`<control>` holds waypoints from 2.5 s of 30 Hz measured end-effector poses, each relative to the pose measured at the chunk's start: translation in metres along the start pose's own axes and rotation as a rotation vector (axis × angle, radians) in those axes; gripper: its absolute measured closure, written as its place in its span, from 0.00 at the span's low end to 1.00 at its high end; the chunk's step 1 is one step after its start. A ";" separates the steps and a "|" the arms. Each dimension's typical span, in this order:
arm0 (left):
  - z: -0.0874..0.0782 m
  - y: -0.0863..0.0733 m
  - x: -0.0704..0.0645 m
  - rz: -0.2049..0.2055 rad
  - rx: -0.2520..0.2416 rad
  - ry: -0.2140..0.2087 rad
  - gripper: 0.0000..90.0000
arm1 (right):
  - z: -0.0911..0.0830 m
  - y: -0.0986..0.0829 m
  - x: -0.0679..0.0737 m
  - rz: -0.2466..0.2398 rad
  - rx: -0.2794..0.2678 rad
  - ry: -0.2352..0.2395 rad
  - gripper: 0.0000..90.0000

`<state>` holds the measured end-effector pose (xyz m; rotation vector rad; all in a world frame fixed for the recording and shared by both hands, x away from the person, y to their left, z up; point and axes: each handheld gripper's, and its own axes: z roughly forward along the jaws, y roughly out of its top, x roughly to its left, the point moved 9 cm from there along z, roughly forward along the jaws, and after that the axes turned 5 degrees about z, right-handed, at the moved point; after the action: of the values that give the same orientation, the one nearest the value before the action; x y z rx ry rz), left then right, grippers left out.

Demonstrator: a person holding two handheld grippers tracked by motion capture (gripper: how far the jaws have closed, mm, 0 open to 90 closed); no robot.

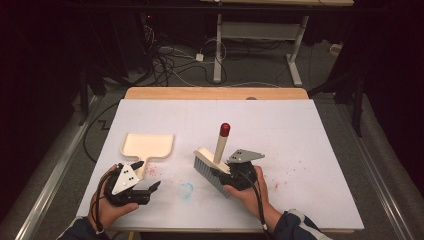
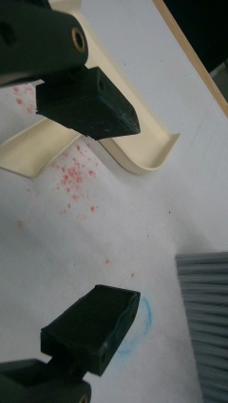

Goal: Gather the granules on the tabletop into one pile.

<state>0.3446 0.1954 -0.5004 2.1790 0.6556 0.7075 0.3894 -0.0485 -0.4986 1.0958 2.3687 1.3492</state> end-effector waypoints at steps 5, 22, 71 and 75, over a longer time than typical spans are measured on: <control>0.001 0.000 -0.001 0.006 0.003 -0.001 0.20 | -0.007 0.002 -0.017 0.025 0.002 -0.028 0.75; 0.003 0.000 -0.002 0.012 0.014 0.002 0.20 | -0.046 0.030 -0.047 -0.194 -0.080 -0.105 0.75; 0.000 0.002 0.004 0.015 0.004 0.023 0.20 | -0.082 -0.011 0.034 -0.504 -0.101 0.401 0.75; -0.002 0.002 0.012 -0.013 -0.019 0.041 0.20 | -0.064 -0.024 0.032 -0.540 -0.032 0.474 0.75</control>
<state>0.3523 0.2033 -0.4939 2.1457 0.6813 0.7509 0.3228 -0.0759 -0.4766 0.0856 2.6583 1.5333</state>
